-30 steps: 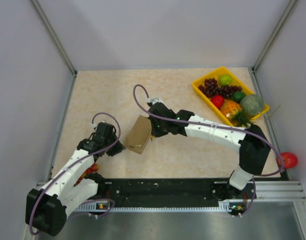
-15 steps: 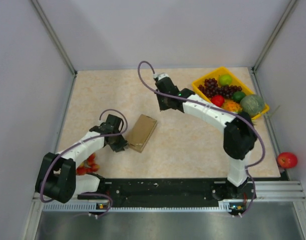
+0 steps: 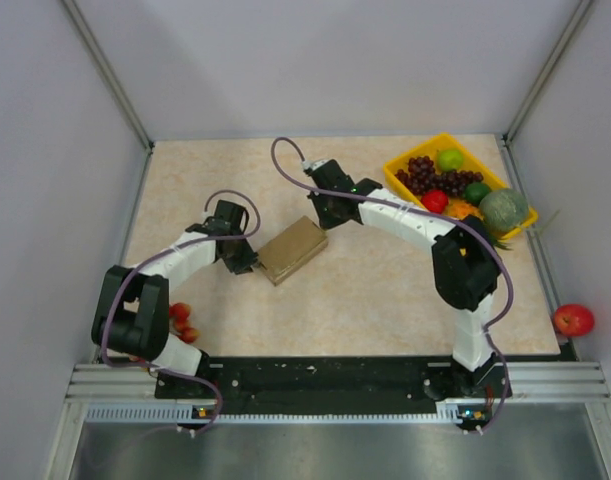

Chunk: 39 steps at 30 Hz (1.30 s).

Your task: Unpack the express box

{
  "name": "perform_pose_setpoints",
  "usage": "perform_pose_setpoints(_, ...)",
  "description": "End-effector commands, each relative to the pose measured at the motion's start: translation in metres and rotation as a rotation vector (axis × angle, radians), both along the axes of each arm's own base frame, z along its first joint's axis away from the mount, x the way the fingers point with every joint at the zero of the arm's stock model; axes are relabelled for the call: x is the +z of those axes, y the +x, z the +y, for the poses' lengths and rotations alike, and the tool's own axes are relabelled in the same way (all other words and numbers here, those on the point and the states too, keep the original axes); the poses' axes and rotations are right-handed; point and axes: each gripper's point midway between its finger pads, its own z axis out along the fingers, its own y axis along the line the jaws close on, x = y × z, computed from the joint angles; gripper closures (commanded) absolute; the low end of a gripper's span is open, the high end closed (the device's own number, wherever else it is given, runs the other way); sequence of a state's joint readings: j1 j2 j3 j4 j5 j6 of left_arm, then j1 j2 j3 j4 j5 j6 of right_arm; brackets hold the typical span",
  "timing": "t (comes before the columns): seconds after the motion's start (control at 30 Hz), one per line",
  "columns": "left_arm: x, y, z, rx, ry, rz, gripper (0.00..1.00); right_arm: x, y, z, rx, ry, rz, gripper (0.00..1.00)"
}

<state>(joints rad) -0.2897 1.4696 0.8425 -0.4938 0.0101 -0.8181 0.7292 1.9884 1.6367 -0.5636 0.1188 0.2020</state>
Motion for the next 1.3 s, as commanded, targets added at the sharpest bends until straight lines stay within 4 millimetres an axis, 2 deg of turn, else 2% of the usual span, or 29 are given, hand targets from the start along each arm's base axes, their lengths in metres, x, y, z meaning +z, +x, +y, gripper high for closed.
perform_pose_setpoints(0.0, 0.028, 0.053, -0.026, -0.093, -0.119, -0.14, 0.73, 0.043, -0.031, 0.014, 0.058, 0.155, 0.003, 1.0)
perform_pose_setpoints(0.03, 0.025, 0.058, -0.025, -0.093, -0.126, -0.134, 0.73, 0.051, -0.038, 0.011, 0.051, 0.17, 0.004, 1.0)
perform_pose_setpoints(0.07, 0.029, 0.065, -0.026, -0.103, -0.134, -0.148, 0.73, 0.039, -0.049, 0.004, 0.048, 0.152, 0.032, 1.0)
perform_pose_setpoints(0.13, 0.029, 0.074, -0.03, -0.118, -0.162, -0.159, 0.73, 0.048, -0.064, -0.001, 0.041, 0.174, 0.033, 1.0)
perform_pose_setpoints(0.2, 0.03, 0.081, -0.037, -0.155, -0.188, -0.167, 0.72, 0.041, -0.085, -0.005, 0.06, 0.174, 0.071, 1.0)
perform_pose_setpoints(0.27, 0.037, 0.091, -0.049, -0.21, -0.239, -0.209, 0.71, 0.045, -0.105, -0.003, 0.093, 0.177, 0.074, 1.0)
perform_pose_setpoints(0.3, 0.032, 0.093, -0.056, -0.235, -0.274, -0.202, 0.7, 0.046, -0.112, -0.001, 0.108, 0.171, 0.068, 1.0)
perform_pose_setpoints(0.33, 0.039, 0.094, -0.071, -0.294, -0.357, -0.224, 0.69, 0.045, -0.124, 0.003, 0.138, 0.161, 0.07, 1.0)
perform_pose_setpoints(0.37, 0.041, 0.097, -0.077, -0.304, -0.388, -0.229, 0.69, 0.049, -0.132, 0.006, 0.159, 0.164, 0.069, 1.0)
perform_pose_setpoints(0.43, 0.034, 0.1, -0.081, -0.307, -0.416, -0.218, 0.68, 0.04, -0.14, 0.0, 0.139, 0.105, 0.065, 1.0)
perform_pose_setpoints(0.53, 0.031, 0.109, -0.075, -0.284, -0.39, -0.226, 0.65, 0.031, -0.143, -0.019, 0.066, 0.039, 0.062, 1.0)
perform_pose_setpoints(0.63, 0.035, 0.115, -0.063, -0.266, -0.346, -0.245, 0.6, 0.037, -0.146, -0.036, 0.021, 0.018, 0.039, 1.0)
perform_pose_setpoints(0.77, 0.049, 0.117, -0.052, -0.286, -0.274, -0.272, 0.48, 0.058, -0.152, -0.047, 0.024, 0.05, 0.006, 1.0)
perform_pose_setpoints(0.83, 0.059, 0.114, -0.044, -0.279, -0.232, -0.283, 0.44, 0.078, -0.155, -0.046, 0.054, 0.094, -0.026, 1.0)
perform_pose_setpoints(0.9, 0.07, 0.109, -0.036, -0.274, -0.191, -0.303, 0.38, 0.092, -0.154, -0.042, 0.079, 0.128, -0.056, 1.0)
perform_pose_setpoints(0.97, 0.069, 0.098, -0.032, -0.269, -0.177, -0.284, 0.35, 0.107, -0.148, -0.035, 0.099, 0.172, -0.107, 1.0)
perform_pose_setpoints(1.03, 0.077, 0.089, -0.03, -0.266, -0.182, -0.295, 0.31, 0.112, -0.145, -0.025, 0.13, 0.204, -0.129, 1.0)
perform_pose_setpoints(1.07, 0.069, 0.079, -0.029, -0.257, -0.189, -0.272, 0.3, 0.112, -0.143, -0.018, 0.143, 0.22, -0.13, 1.0)
perform_pose_setpoints(1.1, 0.073, 0.074, -0.03, -0.259, -0.202, -0.282, 0.29, 0.116, -0.141, -0.006, 0.167, 0.263, -0.139, 1.0)
perform_pose_setpoints(1.17, 0.064, 0.057, -0.034, -0.254, -0.246, -0.249, 0.29, 0.109, -0.143, 0.007, 0.202, 0.299, -0.119, 1.0)
perform_pose_setpoints(1.2, 0.065, 0.052, -0.035, -0.252, -0.263, -0.249, 0.28, 0.116, -0.139, 0.019, 0.219, 0.348, -0.147, 1.0)
perform_pose_setpoints(1.23, 0.054, 0.041, -0.036, -0.232, -0.287, -0.212, 0.29, 0.111, -0.14, 0.023, 0.231, 0.361, -0.142, 1.0)
perform_pose_setpoints(1.27, 0.055, 0.038, -0.041, -0.237, -0.322, -0.22, 0.28, 0.112, -0.137, 0.028, 0.238, 0.382, -0.154, 1.0)
